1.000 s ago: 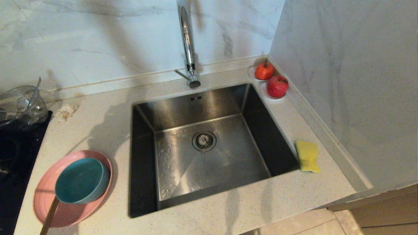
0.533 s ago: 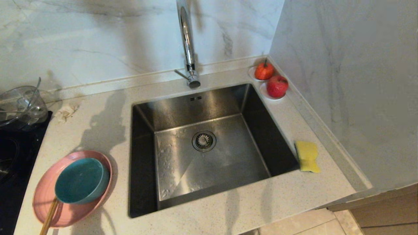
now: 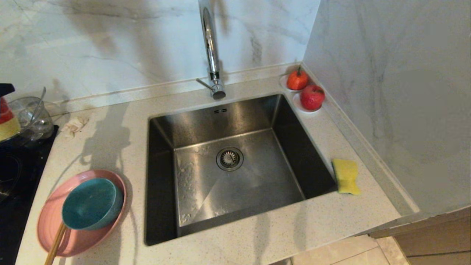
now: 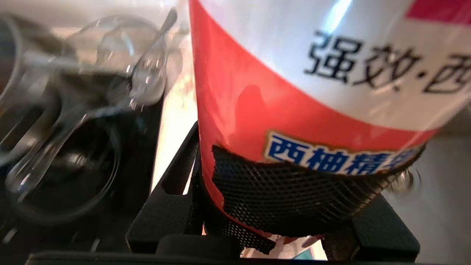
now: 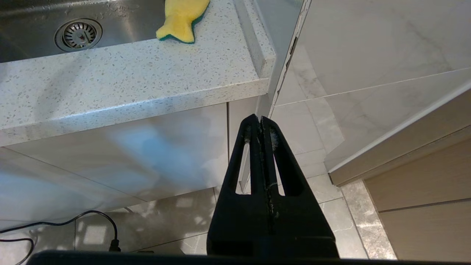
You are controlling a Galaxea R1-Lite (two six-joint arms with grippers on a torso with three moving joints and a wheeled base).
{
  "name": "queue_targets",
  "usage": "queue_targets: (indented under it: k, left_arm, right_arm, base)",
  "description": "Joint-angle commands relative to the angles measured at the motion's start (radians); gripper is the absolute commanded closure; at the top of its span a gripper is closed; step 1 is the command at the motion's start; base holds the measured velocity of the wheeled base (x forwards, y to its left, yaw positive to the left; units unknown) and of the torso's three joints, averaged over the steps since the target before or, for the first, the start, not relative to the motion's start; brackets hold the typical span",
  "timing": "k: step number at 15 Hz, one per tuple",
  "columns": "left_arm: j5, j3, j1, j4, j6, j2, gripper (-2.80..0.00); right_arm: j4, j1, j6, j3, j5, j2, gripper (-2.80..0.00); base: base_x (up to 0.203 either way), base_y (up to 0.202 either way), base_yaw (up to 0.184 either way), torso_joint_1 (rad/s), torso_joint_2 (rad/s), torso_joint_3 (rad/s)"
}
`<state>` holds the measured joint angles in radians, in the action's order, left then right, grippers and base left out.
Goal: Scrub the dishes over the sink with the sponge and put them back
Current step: Place the dish soap on the table
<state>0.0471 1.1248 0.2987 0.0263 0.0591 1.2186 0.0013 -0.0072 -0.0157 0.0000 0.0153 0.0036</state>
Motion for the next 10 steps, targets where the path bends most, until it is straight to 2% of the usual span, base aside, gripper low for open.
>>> queue_targets:
  k: [1,3,6,10]
  left_arm:
    - [-0.021,-0.007,0.000,0.127,0.004,0.149,0.00]
    - [-0.061,-0.008,-0.001,0.223,0.020,0.238,0.00]
    - [-0.122,-0.006,-0.005,0.369,0.075,0.376,0.00]
    - [-0.257,-0.001,-0.042,0.580,0.086,0.545,0.00]
  right_arm:
    - [0.000,0.000,0.000,0.001,0.000,-0.001,0.00]
    - [0.000,0.000,-0.001,0.000,0.000,-0.001,0.00]
    - [0.000,0.001,0.000,0.000,0.000,-0.001,0.00]
    - [0.000,0.000,-0.001,0.001,0.000,-0.001,0.00]
  base:
    - [0.000,0.000,0.000,0.000,0.00,0.000]
    - [0.000,0.000,0.000,0.000,0.00,0.000]
    - [0.000,0.000,0.000,0.000,0.00,0.000]
    - [0.000,0.000,0.000,0.000,0.00,0.000]
